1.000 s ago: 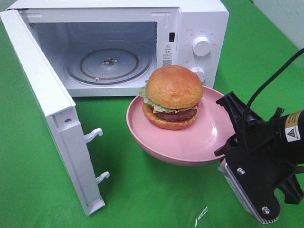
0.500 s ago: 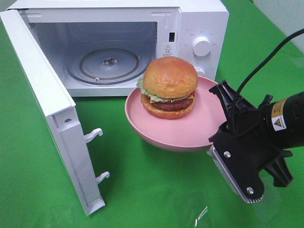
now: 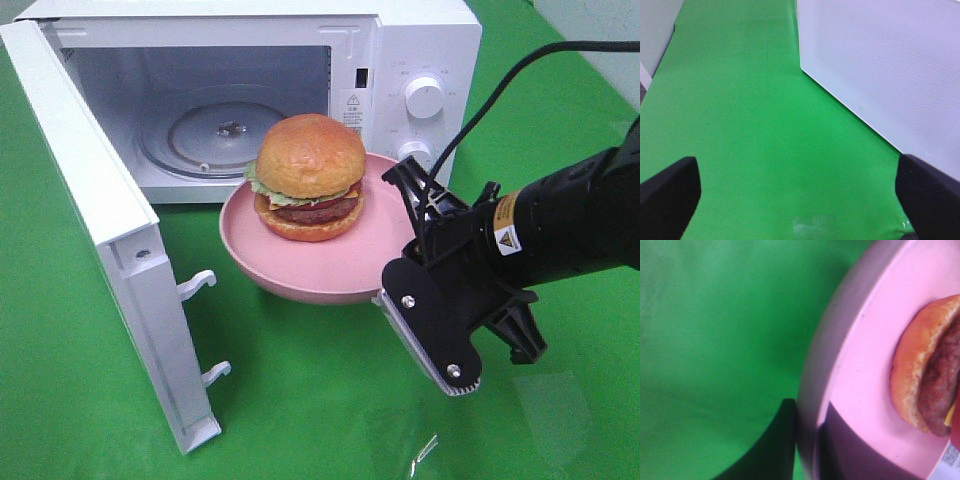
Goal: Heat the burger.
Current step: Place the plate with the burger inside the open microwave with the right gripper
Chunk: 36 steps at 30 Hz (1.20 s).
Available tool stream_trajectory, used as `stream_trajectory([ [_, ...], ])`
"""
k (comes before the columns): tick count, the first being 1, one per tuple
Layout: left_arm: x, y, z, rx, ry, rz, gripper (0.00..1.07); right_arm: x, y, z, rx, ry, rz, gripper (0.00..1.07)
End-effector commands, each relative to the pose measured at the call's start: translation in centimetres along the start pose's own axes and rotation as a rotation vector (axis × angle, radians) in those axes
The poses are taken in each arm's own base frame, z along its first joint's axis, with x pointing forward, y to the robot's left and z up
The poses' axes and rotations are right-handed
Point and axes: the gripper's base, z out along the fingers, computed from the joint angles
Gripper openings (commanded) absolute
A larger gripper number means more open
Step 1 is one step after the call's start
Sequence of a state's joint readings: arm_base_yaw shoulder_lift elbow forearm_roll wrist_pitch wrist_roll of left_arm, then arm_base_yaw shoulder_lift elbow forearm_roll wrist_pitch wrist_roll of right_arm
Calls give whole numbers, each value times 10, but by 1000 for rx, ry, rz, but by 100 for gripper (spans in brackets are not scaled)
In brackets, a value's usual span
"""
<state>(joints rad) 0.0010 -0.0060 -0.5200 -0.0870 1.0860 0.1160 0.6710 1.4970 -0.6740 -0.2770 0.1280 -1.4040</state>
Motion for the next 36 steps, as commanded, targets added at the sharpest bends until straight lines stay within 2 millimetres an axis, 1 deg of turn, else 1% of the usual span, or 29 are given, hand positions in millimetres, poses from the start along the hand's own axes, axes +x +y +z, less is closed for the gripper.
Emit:
stream_trajectory([
  [1,1,0,-2,-4,-29,-2,98,-2,-19,0,111,-15,-3,6],
  [4,1,0,-2,-4,-29,-2,98,-2,-26,11,106,-17,2,6],
  [12,1,0,-2,-4,-29,-2,98,-1,-38,25,107,-17,3,6],
  [16,1,0,-2,-4,-29,-2,98,0,-49,35,113,-15,6,7],
  [19,1,0,-2,-4,-29,-2,98,0,-53,38,115,-15,6,7],
  [22,1,0,-2,-4,-29,-2,98,1,-60,46,118,-15,15,7],
  [27,1,0,-2,-4,-29,-2,98,1,-65,51,126,-15,20,7],
  [28,1,0,-2,-4,-29,-2,98,1,-68,55,126,-14,20,7],
  [31,1,0,-2,-4,-29,-2,98,2,-71,59,121,-13,19,7],
  [32,1,0,-2,-4,-29,-2,98,2,-73,65,102,-9,19,7],
  [33,1,0,-2,-4,-29,-2,98,2,-73,65,102,-9,19,7],
  [35,1,0,-2,-4,-29,-2,98,3,-78,74,87,-4,19,7],
  [36,1,0,-2,-4,-29,-2,98,3,-78,74,87,-4,19,7],
])
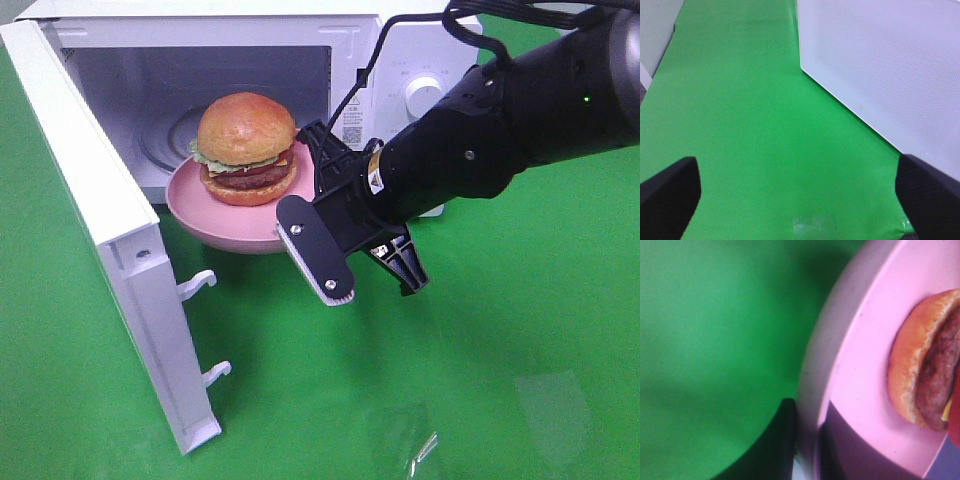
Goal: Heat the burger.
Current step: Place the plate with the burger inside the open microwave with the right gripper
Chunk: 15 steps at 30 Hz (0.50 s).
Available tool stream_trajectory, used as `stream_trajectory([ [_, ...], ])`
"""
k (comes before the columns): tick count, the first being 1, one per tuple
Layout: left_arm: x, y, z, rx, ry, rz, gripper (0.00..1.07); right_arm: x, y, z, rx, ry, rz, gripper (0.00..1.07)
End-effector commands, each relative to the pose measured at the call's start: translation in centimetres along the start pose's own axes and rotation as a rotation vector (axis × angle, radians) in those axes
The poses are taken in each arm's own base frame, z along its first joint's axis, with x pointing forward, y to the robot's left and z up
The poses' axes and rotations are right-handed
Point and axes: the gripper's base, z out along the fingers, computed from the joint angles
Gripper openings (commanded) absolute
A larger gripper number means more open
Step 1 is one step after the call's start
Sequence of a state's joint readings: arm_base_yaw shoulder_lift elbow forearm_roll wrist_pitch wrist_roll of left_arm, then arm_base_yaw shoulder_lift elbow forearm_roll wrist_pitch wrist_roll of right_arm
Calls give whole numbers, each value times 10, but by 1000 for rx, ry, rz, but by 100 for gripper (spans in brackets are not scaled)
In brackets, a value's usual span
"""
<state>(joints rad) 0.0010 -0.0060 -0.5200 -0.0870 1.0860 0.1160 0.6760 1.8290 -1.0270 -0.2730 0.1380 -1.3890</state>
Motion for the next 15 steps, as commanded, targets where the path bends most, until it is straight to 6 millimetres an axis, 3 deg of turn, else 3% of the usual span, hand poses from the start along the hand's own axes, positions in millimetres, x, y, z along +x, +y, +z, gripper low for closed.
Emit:
stream_trajectory([
  [1,1,0,-2,-4,-29,-2,98,0,-20,4,80,-4,5,8],
  [15,1,0,-2,-4,-29,-2,98,4,-40,29,66,12,40,9],
])
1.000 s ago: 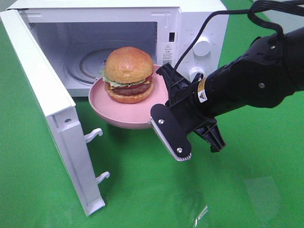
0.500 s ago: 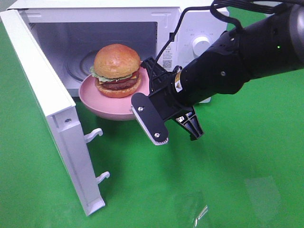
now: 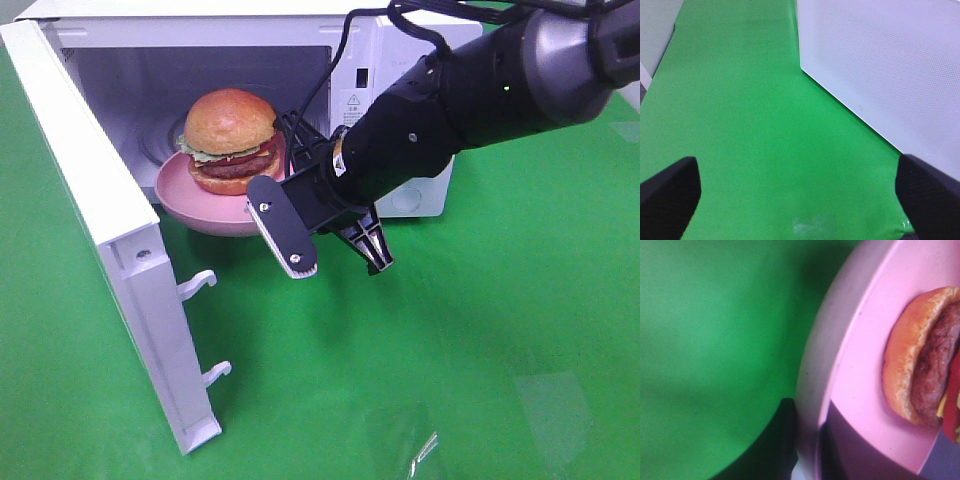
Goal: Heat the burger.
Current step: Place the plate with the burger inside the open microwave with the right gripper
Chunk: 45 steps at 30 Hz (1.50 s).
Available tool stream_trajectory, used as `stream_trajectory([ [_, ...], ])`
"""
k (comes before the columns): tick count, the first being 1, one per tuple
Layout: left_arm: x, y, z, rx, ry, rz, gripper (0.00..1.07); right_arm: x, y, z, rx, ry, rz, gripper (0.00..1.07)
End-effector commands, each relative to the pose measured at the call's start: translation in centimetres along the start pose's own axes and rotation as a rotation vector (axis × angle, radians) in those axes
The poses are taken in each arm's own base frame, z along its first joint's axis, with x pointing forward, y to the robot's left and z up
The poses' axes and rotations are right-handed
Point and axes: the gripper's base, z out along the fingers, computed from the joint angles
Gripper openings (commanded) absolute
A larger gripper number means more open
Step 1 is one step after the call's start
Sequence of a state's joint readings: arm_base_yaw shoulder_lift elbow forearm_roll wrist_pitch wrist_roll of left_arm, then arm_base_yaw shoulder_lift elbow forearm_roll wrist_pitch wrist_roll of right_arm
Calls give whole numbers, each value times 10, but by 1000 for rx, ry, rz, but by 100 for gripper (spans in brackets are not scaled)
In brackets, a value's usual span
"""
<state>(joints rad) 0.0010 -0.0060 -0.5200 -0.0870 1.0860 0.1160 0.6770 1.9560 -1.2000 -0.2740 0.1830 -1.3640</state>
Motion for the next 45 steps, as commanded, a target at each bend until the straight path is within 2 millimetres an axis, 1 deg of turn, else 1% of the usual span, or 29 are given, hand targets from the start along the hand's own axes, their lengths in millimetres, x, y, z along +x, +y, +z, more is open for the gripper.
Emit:
stream_trajectory([
  [1,1,0,-2,-4,-29,-2,98,2,-17,3,56,3,22,9],
  [4,1,0,-2,-4,-29,-2,98,2,-20,9,42,8,40,9],
  [5,1,0,-2,-4,-29,-2,98,3,-26,13,45,12,69,9],
  [6,1,0,-2,-4,-29,-2,98,3,-26,13,45,12,69,9],
  [8,1,0,-2,-4,-29,-2,98,4,-33,19,49,24,88,9],
  [9,1,0,-2,-4,-29,-2,98,4,-33,19,49,24,88,9],
  [10,1,0,-2,-4,-29,-2,98,5,-36,24,44,33,102,9],
  [15,1,0,-2,-4,-29,-1,98,6,-42,32,37,42,130,9],
  [16,1,0,-2,-4,-29,-1,98,6,-46,36,41,44,151,9],
  [22,1,0,-2,-4,-29,-1,98,7,-54,43,58,46,158,9],
  [25,1,0,-2,-4,-29,-1,98,8,-60,50,59,55,170,10],
  [26,1,0,-2,-4,-29,-1,98,8,-60,50,59,55,170,10],
  [31,1,0,-2,-4,-29,-1,98,10,-65,63,66,80,218,10],
  [34,1,0,-2,-4,-29,-1,98,10,-66,67,71,82,216,10],
  [41,1,0,-2,-4,-29,-1,98,10,-66,78,69,82,221,10],
  [42,1,0,-2,-5,-28,-1,98,11,-65,82,66,83,226,10],
  [45,1,0,-2,-5,-28,-1,98,14,-64,84,65,86,234,11],
])
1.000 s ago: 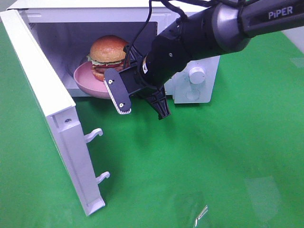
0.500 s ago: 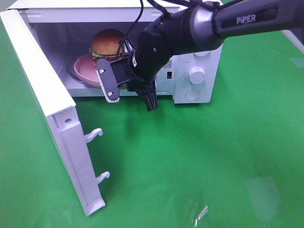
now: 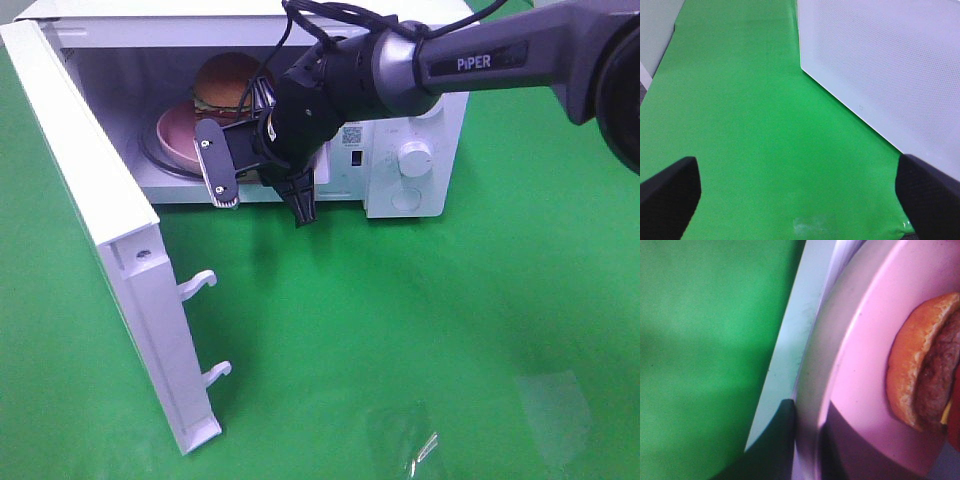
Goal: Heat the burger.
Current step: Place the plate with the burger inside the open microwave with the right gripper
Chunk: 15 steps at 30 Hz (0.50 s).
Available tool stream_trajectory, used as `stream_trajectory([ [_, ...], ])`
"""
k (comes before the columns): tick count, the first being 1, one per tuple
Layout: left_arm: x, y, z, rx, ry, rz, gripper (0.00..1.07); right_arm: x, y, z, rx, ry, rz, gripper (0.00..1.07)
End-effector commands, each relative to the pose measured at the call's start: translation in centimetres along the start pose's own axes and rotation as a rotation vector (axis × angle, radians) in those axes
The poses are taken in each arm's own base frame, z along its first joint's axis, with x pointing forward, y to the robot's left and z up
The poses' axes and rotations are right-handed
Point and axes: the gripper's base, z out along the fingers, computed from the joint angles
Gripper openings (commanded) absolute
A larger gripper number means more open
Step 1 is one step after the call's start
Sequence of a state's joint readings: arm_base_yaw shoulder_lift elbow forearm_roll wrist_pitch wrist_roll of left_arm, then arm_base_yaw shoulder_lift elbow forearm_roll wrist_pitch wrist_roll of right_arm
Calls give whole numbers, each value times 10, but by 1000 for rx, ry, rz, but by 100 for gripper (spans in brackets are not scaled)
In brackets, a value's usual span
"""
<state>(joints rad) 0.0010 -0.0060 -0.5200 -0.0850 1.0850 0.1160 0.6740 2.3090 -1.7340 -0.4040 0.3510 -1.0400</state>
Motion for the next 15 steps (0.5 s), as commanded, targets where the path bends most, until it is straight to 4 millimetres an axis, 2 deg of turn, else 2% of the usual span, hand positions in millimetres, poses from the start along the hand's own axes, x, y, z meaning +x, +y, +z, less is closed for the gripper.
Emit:
stream_trajectory([
  [1,1,0,-2,-3,-28,-2,98,4,-4,3,26,-4,19,12],
  [9,1,0,-2,-3,-28,-2,98,3,-6,3,51,-17,17,16],
  [14,1,0,-2,-3,-28,-2,98,3,-6,3,49,-17,63,26],
  [15,1,0,-2,-3,-28,-2,98,3,-6,3,48,-17,87,31],
])
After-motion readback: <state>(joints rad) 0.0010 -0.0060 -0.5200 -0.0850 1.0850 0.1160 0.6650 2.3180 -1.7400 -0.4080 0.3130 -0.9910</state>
